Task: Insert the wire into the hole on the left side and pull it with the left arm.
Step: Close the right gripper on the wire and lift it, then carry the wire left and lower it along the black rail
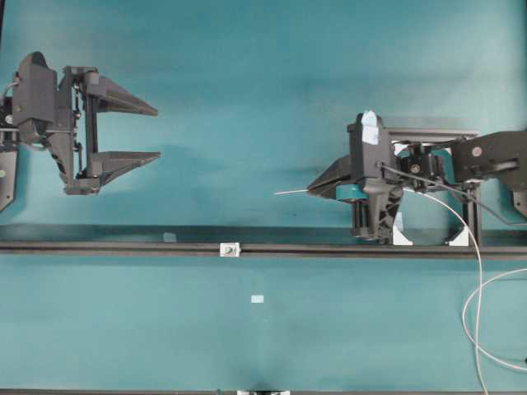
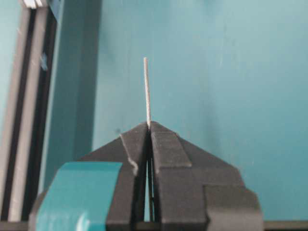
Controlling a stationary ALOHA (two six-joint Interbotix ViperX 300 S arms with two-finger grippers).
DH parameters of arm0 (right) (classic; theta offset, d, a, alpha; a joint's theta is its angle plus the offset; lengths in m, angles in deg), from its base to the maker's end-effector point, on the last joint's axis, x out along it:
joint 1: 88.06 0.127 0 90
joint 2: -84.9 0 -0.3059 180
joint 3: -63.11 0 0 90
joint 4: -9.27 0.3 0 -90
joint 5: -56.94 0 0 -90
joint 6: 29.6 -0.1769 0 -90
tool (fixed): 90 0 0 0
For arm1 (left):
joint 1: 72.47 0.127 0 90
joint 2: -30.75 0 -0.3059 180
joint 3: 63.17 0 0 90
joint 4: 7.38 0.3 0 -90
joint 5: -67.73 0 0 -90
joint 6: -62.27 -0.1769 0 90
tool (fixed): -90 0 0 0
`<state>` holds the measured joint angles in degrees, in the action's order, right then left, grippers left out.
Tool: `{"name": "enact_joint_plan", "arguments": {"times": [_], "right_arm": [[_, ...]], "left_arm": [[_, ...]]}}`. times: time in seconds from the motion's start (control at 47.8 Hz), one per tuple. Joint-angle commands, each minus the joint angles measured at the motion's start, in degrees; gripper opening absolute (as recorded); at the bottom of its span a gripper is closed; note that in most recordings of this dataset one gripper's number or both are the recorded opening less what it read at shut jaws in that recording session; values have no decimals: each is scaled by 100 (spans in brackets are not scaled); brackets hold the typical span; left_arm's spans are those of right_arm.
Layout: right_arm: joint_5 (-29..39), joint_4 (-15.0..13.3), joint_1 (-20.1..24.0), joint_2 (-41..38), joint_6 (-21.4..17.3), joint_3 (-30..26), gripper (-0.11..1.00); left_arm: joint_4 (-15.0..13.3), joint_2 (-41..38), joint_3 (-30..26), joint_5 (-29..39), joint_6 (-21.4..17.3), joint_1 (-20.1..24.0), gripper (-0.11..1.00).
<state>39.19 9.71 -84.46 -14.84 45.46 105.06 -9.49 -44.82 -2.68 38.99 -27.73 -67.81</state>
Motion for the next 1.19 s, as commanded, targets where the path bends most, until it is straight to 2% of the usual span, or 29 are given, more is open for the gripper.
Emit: {"name": "enact_joint_plan", "arguments": {"times": [0.0, 0.418, 0.857, 1.171], "right_arm": [[97, 0, -9, 299, -9, -79, 5], [817, -9, -9, 1063, -9, -35, 5], [800, 18, -9, 1213, -35, 88, 5], [738, 220, 185, 1336, -44, 141, 5]], "left_arm": [[0, 18, -44, -26, 9, 26, 61], [-9, 18, -97, -26, 18, 26, 61], [-35, 18, -105, -88, 149, 18, 61], [-44, 18, -70, -229, 149, -352, 61]]}}
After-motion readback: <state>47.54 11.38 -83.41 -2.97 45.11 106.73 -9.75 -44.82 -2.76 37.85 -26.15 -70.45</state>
